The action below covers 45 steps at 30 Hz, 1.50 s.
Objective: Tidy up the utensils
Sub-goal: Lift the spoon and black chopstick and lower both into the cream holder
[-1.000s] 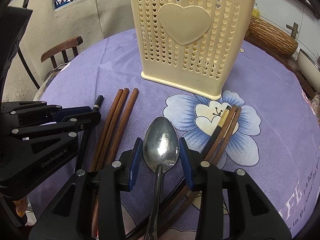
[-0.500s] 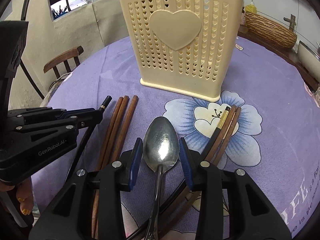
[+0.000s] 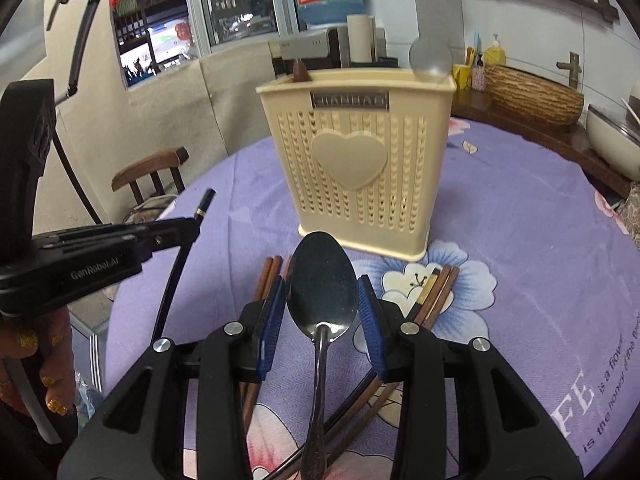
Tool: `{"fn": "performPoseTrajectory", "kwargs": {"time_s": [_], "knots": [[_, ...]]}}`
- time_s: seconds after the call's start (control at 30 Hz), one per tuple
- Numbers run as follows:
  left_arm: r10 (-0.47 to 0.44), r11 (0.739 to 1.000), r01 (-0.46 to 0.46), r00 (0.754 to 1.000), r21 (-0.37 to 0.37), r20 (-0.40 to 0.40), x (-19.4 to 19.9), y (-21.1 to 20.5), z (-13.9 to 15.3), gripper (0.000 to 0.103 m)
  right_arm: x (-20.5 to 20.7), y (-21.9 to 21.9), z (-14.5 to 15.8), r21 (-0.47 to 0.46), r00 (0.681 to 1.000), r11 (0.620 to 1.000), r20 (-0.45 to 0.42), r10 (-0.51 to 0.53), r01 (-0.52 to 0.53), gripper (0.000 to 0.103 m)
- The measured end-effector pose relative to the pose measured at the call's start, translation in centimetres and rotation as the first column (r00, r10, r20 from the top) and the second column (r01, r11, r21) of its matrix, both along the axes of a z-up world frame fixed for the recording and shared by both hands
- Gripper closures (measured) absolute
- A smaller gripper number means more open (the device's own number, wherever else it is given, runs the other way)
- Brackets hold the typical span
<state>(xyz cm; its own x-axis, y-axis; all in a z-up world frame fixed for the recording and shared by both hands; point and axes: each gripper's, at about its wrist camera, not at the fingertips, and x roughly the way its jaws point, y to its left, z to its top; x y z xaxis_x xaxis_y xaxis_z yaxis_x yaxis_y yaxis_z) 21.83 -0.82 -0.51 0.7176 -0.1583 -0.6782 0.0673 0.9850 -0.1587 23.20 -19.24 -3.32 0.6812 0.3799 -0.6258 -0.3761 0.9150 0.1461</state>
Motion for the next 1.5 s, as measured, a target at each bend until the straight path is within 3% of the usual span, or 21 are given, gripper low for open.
{"fn": "performPoseTrajectory", "kwargs": {"time_s": [0.2,0.43,0.93,1.5], "knots": [[0.021,0.999,-0.018,0.993,-0.029,0.118,-1.6,1.0,3.9,0.095,-1.4,-0.5,2.9,0.022,0.998,1.0,0.06,0.001,-0.003,0.066],[0.04,0.998,-0.032,0.983,-0.045,0.18,-2.5,1.5,5.9,0.095,-1.6,-0.3,4.1,0.039,0.997,0.999,0.073,0.001,-0.004,0.066],[0.034,0.997,-0.017,0.975,-0.078,0.22,-3.5,2.2,7.0,0.096,-1.7,-0.5,4.2,0.061,0.998,0.998,0.07,0.002,-0.007,0.066],[-0.004,0.996,0.03,0.953,-0.08,0.303,-3.7,2.5,10.9,0.096,-1.1,-0.9,6.1,0.095,0.994,0.995,0.103,0.032,-0.042,0.066]]}}
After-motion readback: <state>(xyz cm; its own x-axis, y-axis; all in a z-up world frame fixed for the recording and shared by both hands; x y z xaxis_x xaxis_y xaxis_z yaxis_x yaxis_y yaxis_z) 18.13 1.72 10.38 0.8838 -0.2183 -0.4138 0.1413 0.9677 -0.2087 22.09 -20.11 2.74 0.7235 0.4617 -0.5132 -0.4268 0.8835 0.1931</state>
